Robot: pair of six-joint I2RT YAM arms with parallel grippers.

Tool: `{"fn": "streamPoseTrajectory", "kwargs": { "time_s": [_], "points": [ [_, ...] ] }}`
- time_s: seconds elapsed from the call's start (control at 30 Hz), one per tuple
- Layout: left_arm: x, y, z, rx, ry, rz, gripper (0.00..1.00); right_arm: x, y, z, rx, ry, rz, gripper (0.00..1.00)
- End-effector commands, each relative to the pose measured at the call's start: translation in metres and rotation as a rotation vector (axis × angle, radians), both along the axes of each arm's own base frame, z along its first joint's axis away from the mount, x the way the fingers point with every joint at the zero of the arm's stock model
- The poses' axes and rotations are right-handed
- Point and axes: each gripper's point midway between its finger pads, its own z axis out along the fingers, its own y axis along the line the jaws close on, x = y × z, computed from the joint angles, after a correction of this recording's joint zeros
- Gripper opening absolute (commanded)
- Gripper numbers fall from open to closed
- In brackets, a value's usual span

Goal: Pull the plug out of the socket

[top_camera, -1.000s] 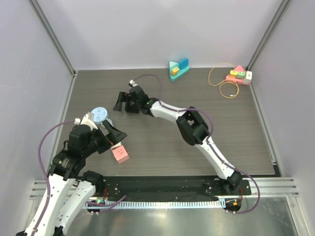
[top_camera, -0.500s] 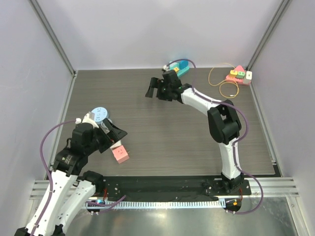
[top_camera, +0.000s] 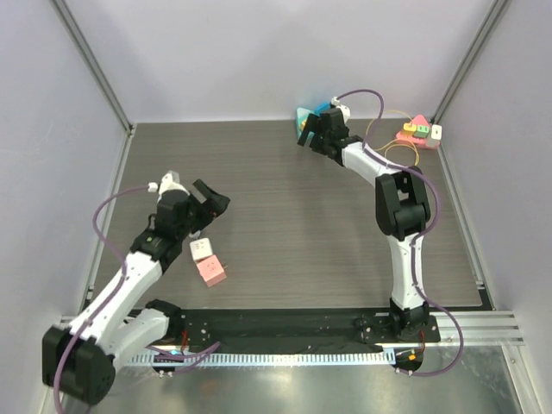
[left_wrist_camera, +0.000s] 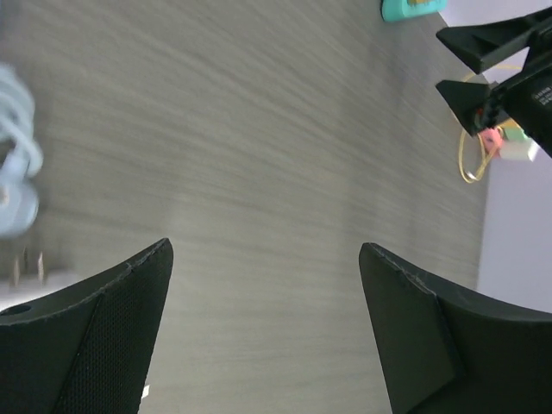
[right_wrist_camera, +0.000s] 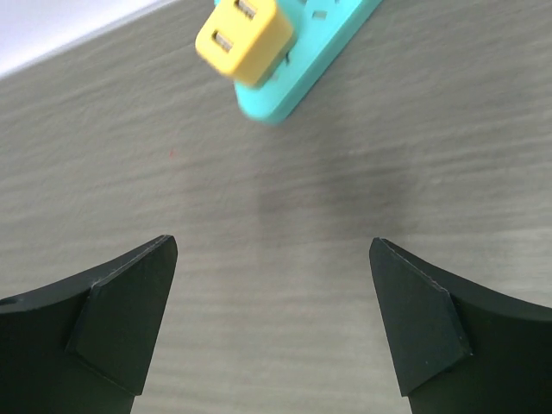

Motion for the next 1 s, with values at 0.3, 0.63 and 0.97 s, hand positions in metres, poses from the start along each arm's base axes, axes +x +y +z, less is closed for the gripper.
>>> {"fn": "streamPoseTrajectory", "kwargs": {
  "time_s": [0.3,0.63,0.97],
  "points": [
    [0.120,-0.009,0.029,0.140,-0.396,0.133,0.91,0.078,0.000,-0.016,-0.093,-0.127,-0.178,0.99],
    [0.113,-0.032,-0.028,0.209,-0.325,0.070,0.88,0.088,0.002,-0.024,-0.102,-0.154,-0.180,0.96],
    [0.118,-0.069,-0.047,0.285,-0.309,-0.002,0.88,0.103,0.008,0.012,-0.071,-0.253,-0.194,0.91]
  ]
}}
